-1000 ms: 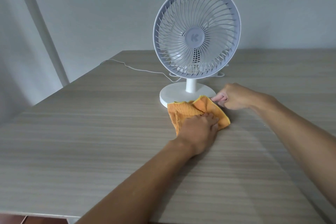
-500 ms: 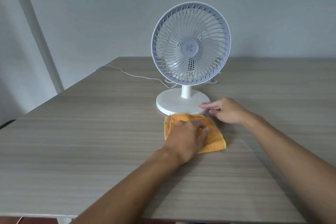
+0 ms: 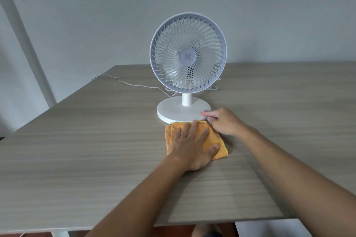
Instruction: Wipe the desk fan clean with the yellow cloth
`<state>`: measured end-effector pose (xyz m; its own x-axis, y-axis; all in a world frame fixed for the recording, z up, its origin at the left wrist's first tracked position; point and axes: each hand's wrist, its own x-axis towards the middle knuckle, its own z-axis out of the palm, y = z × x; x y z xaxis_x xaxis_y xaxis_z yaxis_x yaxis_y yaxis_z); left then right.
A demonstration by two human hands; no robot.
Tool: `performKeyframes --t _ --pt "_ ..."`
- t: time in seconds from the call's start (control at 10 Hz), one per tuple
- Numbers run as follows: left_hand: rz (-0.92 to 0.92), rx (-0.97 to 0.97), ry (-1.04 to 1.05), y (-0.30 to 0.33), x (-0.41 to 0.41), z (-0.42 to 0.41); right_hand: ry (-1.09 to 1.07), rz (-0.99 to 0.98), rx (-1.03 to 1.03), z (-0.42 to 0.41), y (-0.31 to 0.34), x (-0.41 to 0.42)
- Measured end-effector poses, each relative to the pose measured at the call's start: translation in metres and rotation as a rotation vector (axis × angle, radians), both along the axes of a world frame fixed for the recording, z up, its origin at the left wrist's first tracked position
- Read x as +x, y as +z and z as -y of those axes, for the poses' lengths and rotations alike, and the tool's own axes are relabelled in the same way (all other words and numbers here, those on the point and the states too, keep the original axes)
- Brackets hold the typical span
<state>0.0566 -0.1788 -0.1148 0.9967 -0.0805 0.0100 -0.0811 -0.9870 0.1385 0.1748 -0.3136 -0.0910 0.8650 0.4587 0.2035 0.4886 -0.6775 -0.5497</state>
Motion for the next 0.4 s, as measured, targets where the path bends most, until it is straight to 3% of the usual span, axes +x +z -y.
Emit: performKeyframes --t 0.2,0.4 --pt "0.104 -0.128 0.020 0.008 -0.009 -0.007 -0.119 0.012 -0.011 0.007 0.002 -0.032" --pt "0.202 -0.187 0.172 0.014 -0.035 -0.049 -0.203 0.050 -0.036 0.011 -0.003 -0.074"
